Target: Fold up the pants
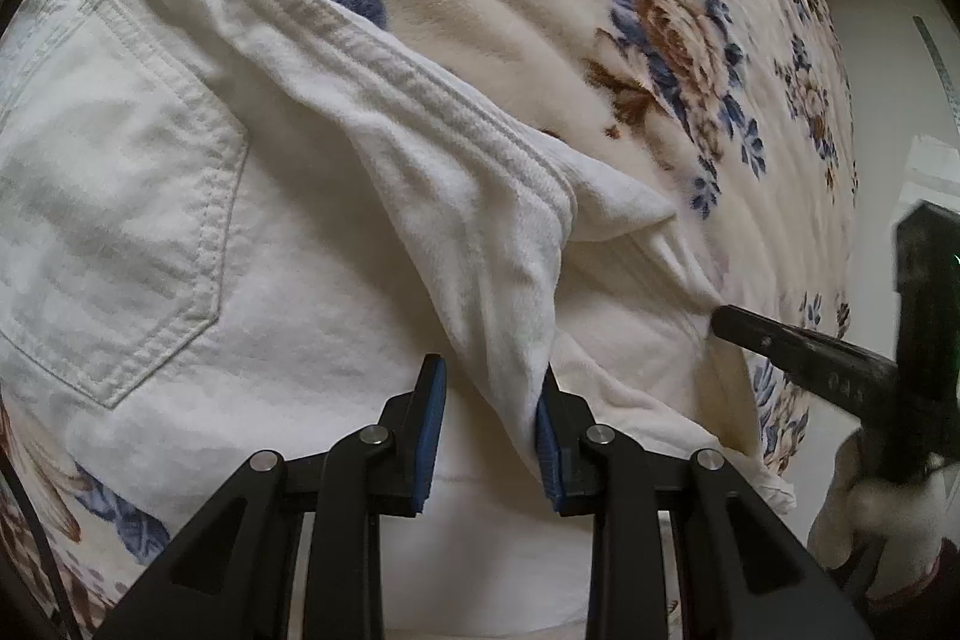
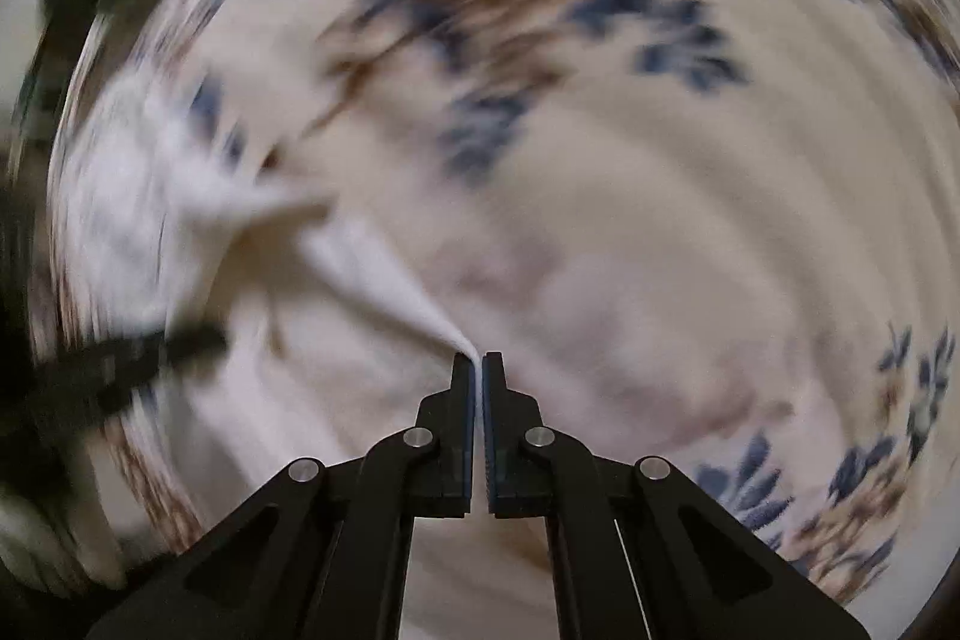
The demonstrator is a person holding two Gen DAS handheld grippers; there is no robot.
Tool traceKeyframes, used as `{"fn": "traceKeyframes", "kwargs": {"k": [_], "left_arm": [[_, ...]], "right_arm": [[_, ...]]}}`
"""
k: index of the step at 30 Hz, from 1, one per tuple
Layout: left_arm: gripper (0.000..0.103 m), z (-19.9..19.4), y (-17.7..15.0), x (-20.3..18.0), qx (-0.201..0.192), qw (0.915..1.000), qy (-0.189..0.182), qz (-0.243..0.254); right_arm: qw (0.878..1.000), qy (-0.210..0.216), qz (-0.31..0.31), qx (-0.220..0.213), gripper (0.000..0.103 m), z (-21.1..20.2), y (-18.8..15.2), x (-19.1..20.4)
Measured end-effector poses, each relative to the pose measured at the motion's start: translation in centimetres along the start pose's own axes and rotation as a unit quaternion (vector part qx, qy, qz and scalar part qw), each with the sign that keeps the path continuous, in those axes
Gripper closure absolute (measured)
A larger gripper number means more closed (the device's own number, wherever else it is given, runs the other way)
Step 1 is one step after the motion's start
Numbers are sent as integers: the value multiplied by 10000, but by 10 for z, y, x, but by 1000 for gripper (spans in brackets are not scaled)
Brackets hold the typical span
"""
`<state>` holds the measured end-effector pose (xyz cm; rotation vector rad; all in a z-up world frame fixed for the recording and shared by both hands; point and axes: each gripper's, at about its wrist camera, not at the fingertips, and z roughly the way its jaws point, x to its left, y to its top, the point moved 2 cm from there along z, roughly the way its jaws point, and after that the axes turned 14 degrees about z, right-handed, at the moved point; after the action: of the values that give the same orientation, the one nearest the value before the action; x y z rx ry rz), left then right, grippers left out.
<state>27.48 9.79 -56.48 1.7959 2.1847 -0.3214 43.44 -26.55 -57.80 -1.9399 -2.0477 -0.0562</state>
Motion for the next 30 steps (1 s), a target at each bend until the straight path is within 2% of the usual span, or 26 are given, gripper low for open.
{"fn": "traceKeyframes", "kwargs": {"k": [2, 5, 6, 7, 8, 9, 11, 14, 15, 17, 18, 19, 20, 22, 24, 26, 27, 28, 29, 30], "left_arm": [[78, 1, 2, -1, 9, 10000, -44, -32], [78, 0, 5, -2, 88, 9997, -208, -132], [78, -2, 5, -2, 123, 9992, -323, -209], [78, -5, 3, -1, 165, 9986, -426, -280], [78, -10, 1, -2, 217, 9976, -572, -324], [77, -15, -2, -3, 237, 9969, -675, -322], [73, -30, -10, -7, 177, 9977, -622, -217], [73, -37, -18, -14, 126, 9992, -381, 87], [73, -36, -18, -15, 131, 9993, -307, 174], [73, -32, -18, -15, 165, 9993, -213, 273], [73, -30, -17, -14, 148, 9993, -160, 307], [73, -27, -16, -14, 144, 9992, -106, 345], [73, -24, -14, -12, 150, 9991, -61, 389], [73, -18, -13, -8, 140, 9989, 91, 436], [73, -11, -14, -1, 192, 9990, 103, 390], [73, -4, -15, 7, 252, 9991, 161, 307], [73, -2, -16, 9, 284, 9991, 139, 273], [73, 1, -16, 11, 326, 9992, 136, 196], [73, 1, -15, 11, 331, 9993, 105, 156], [73, 1, -13, 10, 324, 9994, 46, 142]], "right_arm": [[9998, 92, 118, 91, 99, 1, 2, -6], [9995, 284, 51, 149, 92, -12, -5, -6], [9989, 444, 17, 146, 84, -20, -9, -3], [9982, 579, -62, 111, 70, -33, -18, -4], [9980, 605, -135, 87, 61, -39, -26, -2], [9977, 630, -260, 68, 45, -48, -39, 2], [9974, 602, -363, 139, 41, -57, -60, -3], [9988, 85, -477, 107, 41, -50, -82, -19], [9984, -15, -547, 151, 41, -42, -84, -22], [9963, 100, -799, 314, 44, -26, -84, -16], [9945, 132, -969, 370, 52, -18, -85, -10], [9924, 108, -1161, 385, 86, -12, -85, -3], [9893, -221, -1394, 375, 98, 1, -85, 10], [9881, -420, -1473, 120, 99, 1, -86, 17], [9935, -468, -992, -309, 99, -9, -77, 9], [9961, -474, -360, -656, 99, -18, -64, -15], [9959, -566, 85, -706, 102, -16, -56, -32], [9962, -578, 280, -587, 102, -11, -52, -42], [9976, -361, 542, -245, 102, -3, -49, -53], [9970, -265, 714, -148, 102, -2, -49, -58]]}}
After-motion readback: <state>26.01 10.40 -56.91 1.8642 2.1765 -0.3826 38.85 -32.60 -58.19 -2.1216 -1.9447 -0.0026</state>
